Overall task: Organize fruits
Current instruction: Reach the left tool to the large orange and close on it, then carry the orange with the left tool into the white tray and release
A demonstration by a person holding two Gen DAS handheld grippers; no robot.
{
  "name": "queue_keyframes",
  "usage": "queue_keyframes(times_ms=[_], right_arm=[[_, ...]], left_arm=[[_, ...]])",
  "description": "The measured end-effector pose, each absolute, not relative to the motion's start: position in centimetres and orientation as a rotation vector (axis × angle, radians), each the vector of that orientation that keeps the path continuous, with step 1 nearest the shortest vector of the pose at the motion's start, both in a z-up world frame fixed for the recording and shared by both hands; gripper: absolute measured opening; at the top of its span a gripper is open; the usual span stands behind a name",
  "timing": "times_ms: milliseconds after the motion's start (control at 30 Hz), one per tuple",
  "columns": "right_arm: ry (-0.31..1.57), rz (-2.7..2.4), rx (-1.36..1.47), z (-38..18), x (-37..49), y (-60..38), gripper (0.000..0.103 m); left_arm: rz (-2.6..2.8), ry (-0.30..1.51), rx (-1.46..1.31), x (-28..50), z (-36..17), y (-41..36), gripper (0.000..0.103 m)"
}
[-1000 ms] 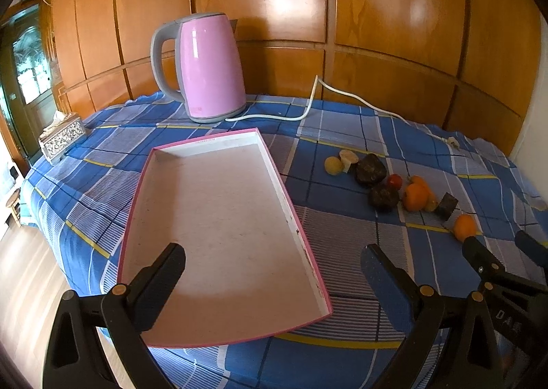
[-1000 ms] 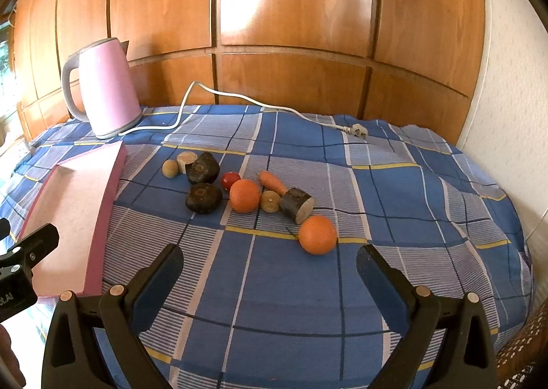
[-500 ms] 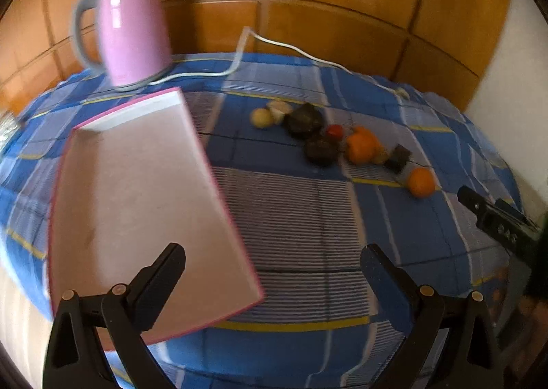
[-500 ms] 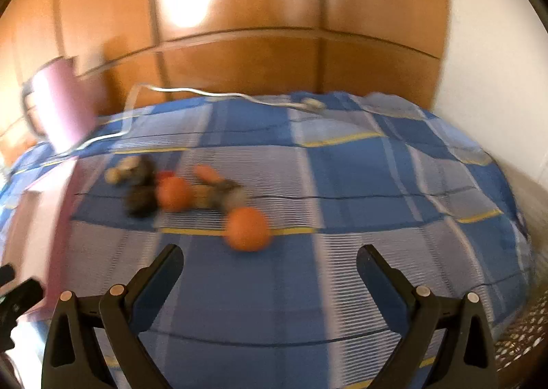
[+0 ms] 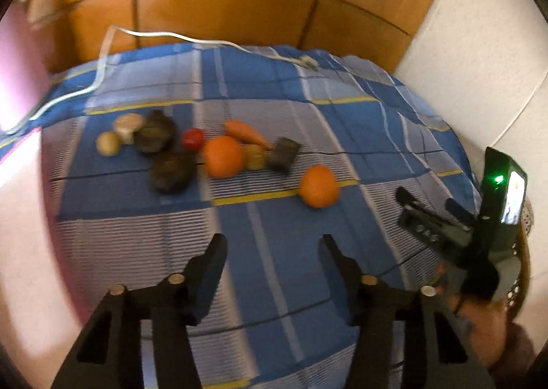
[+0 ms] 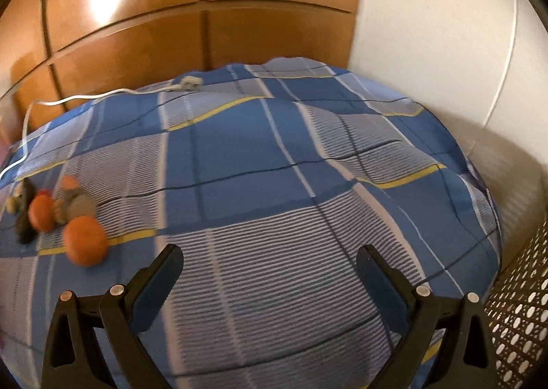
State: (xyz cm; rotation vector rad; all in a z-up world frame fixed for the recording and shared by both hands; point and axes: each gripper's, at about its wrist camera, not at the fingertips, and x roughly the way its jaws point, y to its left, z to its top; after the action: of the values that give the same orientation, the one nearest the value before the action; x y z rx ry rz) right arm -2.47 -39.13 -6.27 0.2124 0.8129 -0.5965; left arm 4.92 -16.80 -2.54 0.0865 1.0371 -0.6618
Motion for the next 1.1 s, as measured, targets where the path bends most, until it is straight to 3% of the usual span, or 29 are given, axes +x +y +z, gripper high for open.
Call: queue_keyframes(times_ms=[500,567,700,1100], right_arm=[[0.792,-0.599,0.268,-9.0,-2.5,-40.0,0.103],[0.785,-0.6,0.268,-9.0,-2.6,-39.9,0.103],[0.774,-0.604,0.259,-9.0,-2.6,-39.8,0.103],[0.767,-0.606,0.25,-8.9,-2.7,-39.7,0.103]], left_arm=[[-0.664,1.028,0.092,7.2,-4.6,-24.4,0.052],[-0.658,1.047,0.087,7.6,-5.3,-24.7,0.046],[-0.663,1.042,0.048,8.2,-5.7,-24.0,0.038],[-0.69,0.96,0.015,5.3,-2.3,-17.1,0.036]])
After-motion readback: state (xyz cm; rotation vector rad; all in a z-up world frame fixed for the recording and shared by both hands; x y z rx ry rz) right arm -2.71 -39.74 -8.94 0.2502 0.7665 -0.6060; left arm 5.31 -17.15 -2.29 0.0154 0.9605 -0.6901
